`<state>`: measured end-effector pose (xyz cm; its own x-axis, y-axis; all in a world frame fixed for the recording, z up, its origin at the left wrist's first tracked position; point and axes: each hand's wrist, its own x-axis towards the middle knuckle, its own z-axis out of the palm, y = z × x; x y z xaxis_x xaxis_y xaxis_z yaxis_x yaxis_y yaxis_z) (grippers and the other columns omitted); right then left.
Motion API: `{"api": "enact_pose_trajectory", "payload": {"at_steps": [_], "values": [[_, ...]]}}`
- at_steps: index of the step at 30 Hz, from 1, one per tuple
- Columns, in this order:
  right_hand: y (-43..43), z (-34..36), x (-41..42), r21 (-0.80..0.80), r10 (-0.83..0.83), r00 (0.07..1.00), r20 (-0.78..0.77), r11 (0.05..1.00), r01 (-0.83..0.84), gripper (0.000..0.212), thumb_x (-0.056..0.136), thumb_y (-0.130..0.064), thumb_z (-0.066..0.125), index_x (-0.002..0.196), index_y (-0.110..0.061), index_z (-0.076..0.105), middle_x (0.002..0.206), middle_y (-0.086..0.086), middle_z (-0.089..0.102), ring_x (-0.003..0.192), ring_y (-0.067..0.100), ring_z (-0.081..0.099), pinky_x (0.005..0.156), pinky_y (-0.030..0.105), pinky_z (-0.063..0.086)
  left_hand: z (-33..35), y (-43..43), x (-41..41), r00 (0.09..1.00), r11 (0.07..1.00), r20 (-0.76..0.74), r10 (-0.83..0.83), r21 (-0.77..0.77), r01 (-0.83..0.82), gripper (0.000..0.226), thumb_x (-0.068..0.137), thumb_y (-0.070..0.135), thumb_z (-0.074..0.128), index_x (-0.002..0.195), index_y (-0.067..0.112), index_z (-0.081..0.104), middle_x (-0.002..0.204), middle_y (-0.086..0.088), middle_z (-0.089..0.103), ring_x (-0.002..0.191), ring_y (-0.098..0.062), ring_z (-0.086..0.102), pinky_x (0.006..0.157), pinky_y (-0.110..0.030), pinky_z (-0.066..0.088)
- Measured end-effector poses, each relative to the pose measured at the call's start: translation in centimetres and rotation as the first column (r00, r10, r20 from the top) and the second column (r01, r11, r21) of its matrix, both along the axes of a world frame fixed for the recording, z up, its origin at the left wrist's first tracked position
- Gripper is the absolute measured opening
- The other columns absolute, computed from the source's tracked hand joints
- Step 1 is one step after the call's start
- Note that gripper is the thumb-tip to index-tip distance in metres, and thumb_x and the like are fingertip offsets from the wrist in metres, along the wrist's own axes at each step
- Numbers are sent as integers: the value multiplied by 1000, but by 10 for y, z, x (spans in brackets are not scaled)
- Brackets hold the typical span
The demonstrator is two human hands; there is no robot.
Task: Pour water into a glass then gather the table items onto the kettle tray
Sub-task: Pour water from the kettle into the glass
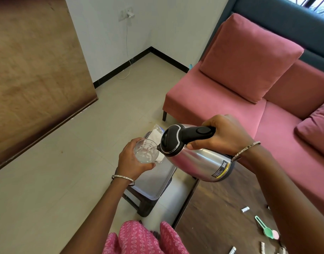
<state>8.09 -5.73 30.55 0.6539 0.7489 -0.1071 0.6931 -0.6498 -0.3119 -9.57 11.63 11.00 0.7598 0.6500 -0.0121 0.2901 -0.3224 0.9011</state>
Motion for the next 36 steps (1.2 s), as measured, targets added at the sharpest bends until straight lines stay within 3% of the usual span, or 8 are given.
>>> {"api": "enact_pose_trajectory", "payload": {"at_steps": [6, 18, 25, 32, 36], "values": [[2, 0, -2, -9, 2, 1000, -5, 1000, -3, 59, 46, -74, 72, 61, -17, 65, 51, 6, 54, 45, 16, 41, 45, 39, 38, -3, 0, -1, 1000, 1000, -9, -1, -4, 1, 90, 42, 33, 93, 121, 29, 51, 116, 10, 60, 102, -10, 57, 73, -5, 42], [6, -5, 1, -2, 28, 999, -31, 1000, -28, 57, 46, -75, 72, 59, -20, 63, 43, -4, 44, 43, 11, 37, 44, 32, 31, -6, 1, -4, 999, 999, -25, 29, -13, -29, 90, 43, 29, 95, 123, 25, 52, 118, 6, 61, 105, -16, 57, 82, -26, 52], [8, -4, 3, 4, 39, 999, -28, 999, -39, 56, 46, -75, 69, 58, -20, 63, 45, -1, 45, 44, 12, 37, 45, 34, 33, -4, 1, -2, 999, 999, -35, 33, -14, -33, 91, 43, 27, 95, 124, 22, 52, 119, 3, 61, 104, -16, 57, 80, -24, 51], [9, -2, 5, 7, 53, 998, -29, 999, -53, 59, 47, -74, 69, 59, -17, 63, 45, -1, 44, 43, 12, 36, 45, 32, 31, -2, 2, -1, 999, 999, -39, 35, -32, -36, 90, 43, 26, 95, 123, 24, 52, 118, 4, 60, 105, -17, 57, 86, -34, 55], [9, -1, 6, 8, 63, 998, -17, 998, -63, 60, 47, -75, 68, 61, -17, 65, 45, 1, 46, 43, 11, 36, 45, 31, 31, -2, 2, -1, 999, 1000, -50, 21, -21, -22, 91, 44, 28, 95, 124, 24, 52, 119, 4, 60, 105, -17, 57, 86, -33, 55]]}}
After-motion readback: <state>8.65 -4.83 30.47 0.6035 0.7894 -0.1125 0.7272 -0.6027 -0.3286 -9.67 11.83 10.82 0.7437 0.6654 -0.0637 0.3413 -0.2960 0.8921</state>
